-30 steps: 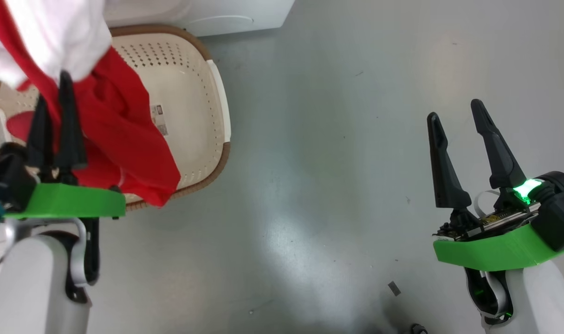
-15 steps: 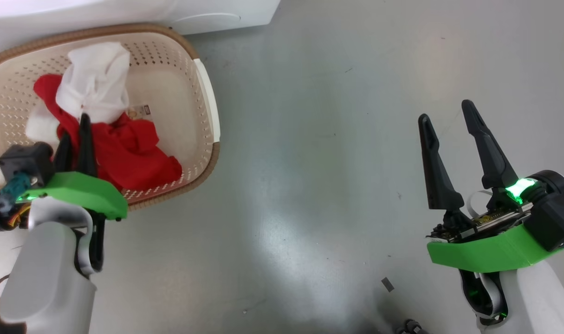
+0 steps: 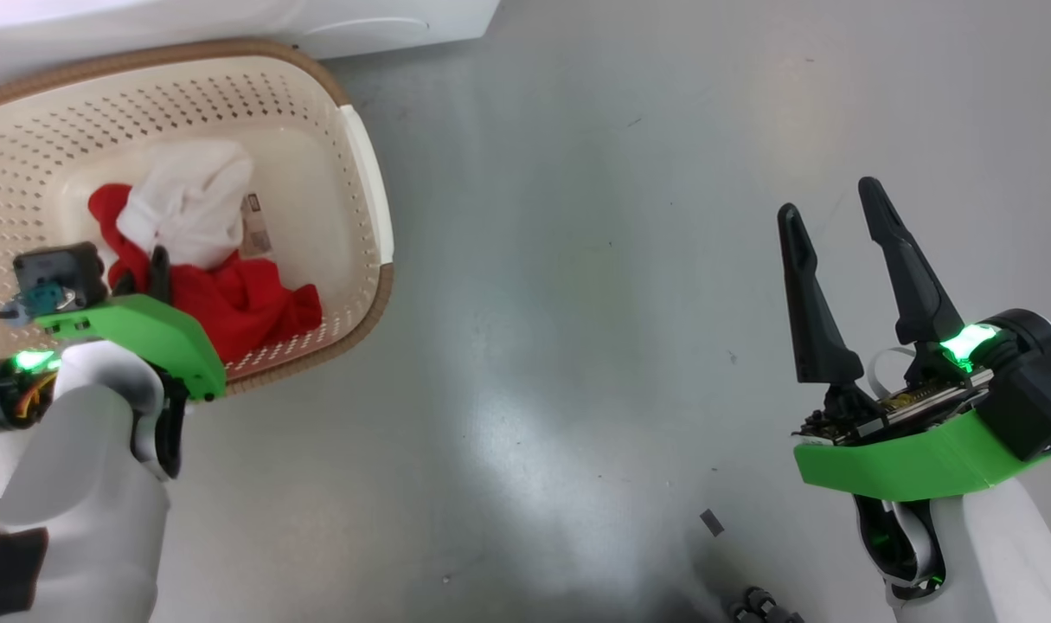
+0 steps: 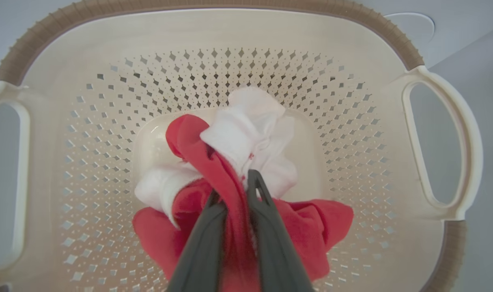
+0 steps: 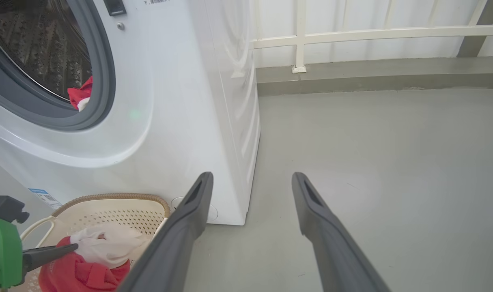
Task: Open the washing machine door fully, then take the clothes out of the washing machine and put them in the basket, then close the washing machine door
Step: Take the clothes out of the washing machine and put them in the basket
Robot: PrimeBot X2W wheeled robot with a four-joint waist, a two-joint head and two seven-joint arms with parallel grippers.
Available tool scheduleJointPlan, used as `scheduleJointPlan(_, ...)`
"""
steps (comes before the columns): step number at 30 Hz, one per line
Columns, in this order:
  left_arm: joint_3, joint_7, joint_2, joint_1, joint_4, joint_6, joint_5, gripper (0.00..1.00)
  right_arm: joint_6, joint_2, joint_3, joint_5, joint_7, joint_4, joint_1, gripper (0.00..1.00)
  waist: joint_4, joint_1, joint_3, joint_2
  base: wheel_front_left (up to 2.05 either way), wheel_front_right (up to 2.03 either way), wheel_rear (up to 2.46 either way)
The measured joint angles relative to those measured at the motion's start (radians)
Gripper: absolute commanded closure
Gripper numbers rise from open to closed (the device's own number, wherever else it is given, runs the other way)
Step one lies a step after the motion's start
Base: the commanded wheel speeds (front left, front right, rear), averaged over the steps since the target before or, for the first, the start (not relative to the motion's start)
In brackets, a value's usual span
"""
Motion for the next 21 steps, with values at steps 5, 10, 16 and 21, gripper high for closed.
scheduleJointPlan(5,0.002,0.002,0.0,-0.036,0.101,-0.001,-0.01,1.0,0.0,0.0,0.003,0.005,0.0,0.001,0.0,0.0,-0.008,0.0,0.008,0.0,0.0,0.0,0.0)
scheduleJointPlan(10,-0.003,-0.038,0.001,-0.071,0.156,-0.009,-0.01,0.0,0.0,0.0,0.003,0.005,0.0,0.005,0.0,0.0,-0.012,0.0,0.011,0.0,0.0,0.0,0.0)
scheduleJointPlan(16,-0.005,-0.058,0.001,-0.094,0.177,-0.025,-0.019,0.0,0.0,0.0,0.002,0.005,0.0,0.008,-0.001,0.0,-0.008,-0.0001,0.004,0.0,0.0,0.0,0.0)
scheduleJointPlan(21,-0.006,-0.088,0.006,-0.094,0.18,-0.035,-0.026,0.0,0.0,0.0,-0.002,0.005,0.0,0.012,-0.001,0.0,-0.005,-0.0001,-0.006,0.0,0.0,0.0,0.0)
